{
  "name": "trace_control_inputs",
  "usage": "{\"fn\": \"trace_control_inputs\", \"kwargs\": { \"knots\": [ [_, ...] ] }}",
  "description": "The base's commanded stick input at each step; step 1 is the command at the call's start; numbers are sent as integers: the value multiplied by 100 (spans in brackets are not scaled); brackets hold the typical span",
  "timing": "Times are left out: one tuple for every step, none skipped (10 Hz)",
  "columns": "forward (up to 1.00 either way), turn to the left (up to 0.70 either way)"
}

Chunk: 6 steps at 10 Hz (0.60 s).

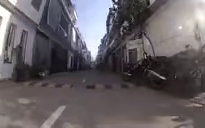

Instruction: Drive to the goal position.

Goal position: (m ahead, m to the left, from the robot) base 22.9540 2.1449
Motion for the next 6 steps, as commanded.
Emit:
{"fn": "trace_control_inputs", "kwargs": {
  "knots": [
    [70, 0],
    [70, 0],
    [70, 0],
    [70, 0],
    [70, 0],
    [70, 0]
  ]
}}
